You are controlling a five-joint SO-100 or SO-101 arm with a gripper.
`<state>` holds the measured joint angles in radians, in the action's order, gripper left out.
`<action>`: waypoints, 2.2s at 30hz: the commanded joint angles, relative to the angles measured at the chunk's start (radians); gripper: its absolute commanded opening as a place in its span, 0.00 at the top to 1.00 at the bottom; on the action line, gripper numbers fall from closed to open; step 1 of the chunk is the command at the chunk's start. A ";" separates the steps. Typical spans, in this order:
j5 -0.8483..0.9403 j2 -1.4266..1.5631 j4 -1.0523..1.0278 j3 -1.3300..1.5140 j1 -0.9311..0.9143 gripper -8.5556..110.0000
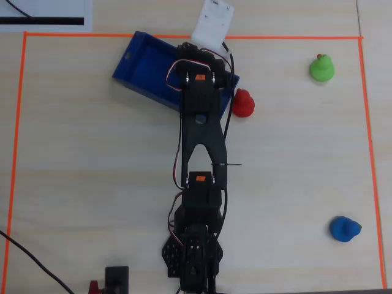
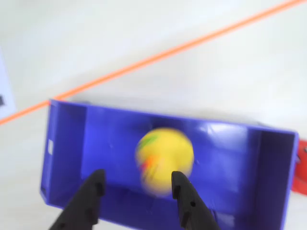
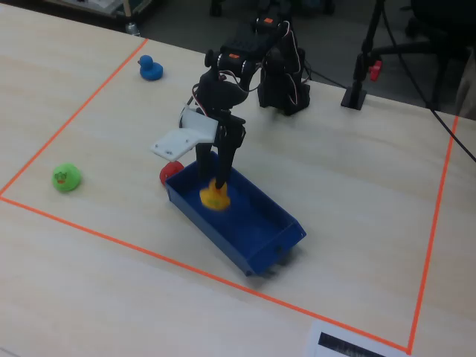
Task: Grasp yellow duck and put it into box.
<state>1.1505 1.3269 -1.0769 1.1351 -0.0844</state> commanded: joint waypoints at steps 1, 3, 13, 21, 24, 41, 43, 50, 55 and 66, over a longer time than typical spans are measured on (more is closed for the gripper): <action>0.012 0.106 -0.077 0.006 -0.029 0.74; 0.018 0.138 -0.110 0.031 -0.041 0.73; 0.051 0.410 -0.195 0.133 -0.092 0.93; 0.242 1.266 -0.253 1.077 -0.032 0.93; 0.311 1.523 -0.327 1.338 0.008 0.93; 0.540 1.965 -0.285 1.908 0.144 0.93; 0.546 1.983 -0.270 1.948 0.140 0.93; 0.538 1.985 -0.253 1.976 0.149 0.93; 0.468 1.985 -0.267 1.976 0.138 0.91; 0.454 1.985 -0.268 1.976 0.138 0.91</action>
<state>1.6076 3.3119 -1.3223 3.1155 0.0568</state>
